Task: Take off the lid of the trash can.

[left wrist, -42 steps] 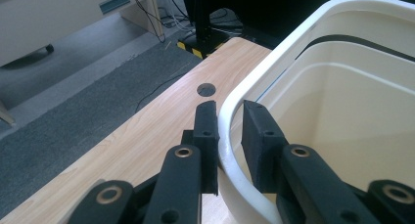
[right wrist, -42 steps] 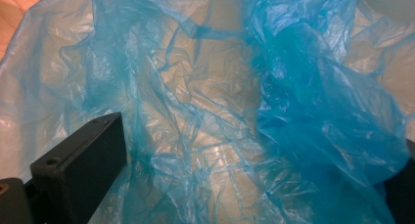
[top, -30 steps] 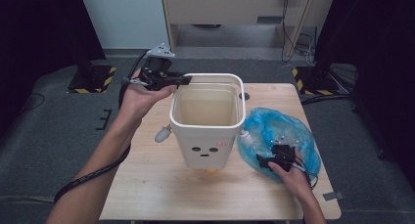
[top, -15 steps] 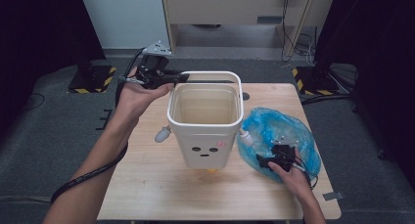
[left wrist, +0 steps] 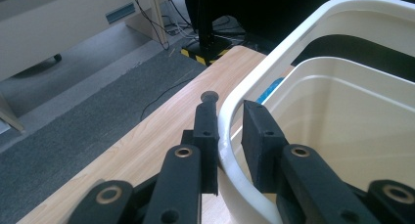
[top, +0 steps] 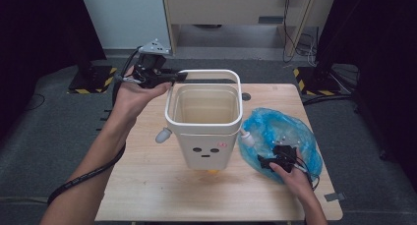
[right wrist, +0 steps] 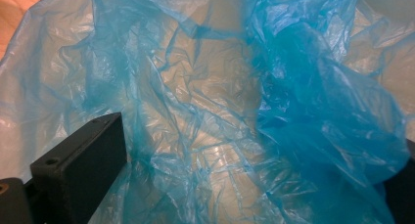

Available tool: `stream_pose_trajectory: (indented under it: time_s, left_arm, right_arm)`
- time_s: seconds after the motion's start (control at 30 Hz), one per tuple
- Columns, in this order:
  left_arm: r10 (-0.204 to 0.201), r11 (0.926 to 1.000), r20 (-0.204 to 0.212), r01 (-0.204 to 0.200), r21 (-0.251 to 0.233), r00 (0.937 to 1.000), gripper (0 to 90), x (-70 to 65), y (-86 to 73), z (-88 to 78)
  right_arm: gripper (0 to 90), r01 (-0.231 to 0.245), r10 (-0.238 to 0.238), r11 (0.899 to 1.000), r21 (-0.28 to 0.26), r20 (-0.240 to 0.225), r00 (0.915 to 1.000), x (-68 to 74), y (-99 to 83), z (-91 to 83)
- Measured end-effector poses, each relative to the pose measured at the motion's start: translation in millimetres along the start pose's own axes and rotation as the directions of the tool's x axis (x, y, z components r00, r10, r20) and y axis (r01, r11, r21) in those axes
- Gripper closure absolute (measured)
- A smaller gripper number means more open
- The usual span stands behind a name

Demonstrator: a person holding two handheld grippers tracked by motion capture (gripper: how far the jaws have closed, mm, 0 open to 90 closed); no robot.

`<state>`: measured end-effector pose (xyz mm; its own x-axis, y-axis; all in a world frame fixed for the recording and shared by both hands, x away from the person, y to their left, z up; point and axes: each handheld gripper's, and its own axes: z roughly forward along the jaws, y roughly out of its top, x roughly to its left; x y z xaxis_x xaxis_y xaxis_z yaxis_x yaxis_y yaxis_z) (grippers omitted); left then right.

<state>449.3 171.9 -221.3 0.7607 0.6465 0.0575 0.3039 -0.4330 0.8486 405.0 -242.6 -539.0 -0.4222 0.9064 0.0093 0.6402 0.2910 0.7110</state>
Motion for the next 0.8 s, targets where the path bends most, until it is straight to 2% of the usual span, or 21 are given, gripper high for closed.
stream_pose_trajectory:
  time_s: [0.53, 0.8]
  left_arm:
    - [-0.004, 0.9998, -0.011, 0.004, -0.017, 0.9999, 76.6, 0.7, -5.0, -12.7]
    - [-0.009, 0.9997, -0.017, 0.008, -0.025, 0.9998, 76.7, 5.4, -9.1, -20.4]
  right_arm:
    - [1.2, 0.001, -0.001, 1.0, 0.0, 0.002, 1.0, 0.3, -0.6, -0.5]
    - [1.2, 0.0, 0.0, 1.0, 0.001, 0.003, 1.0, 0.4, -0.7, -0.7]
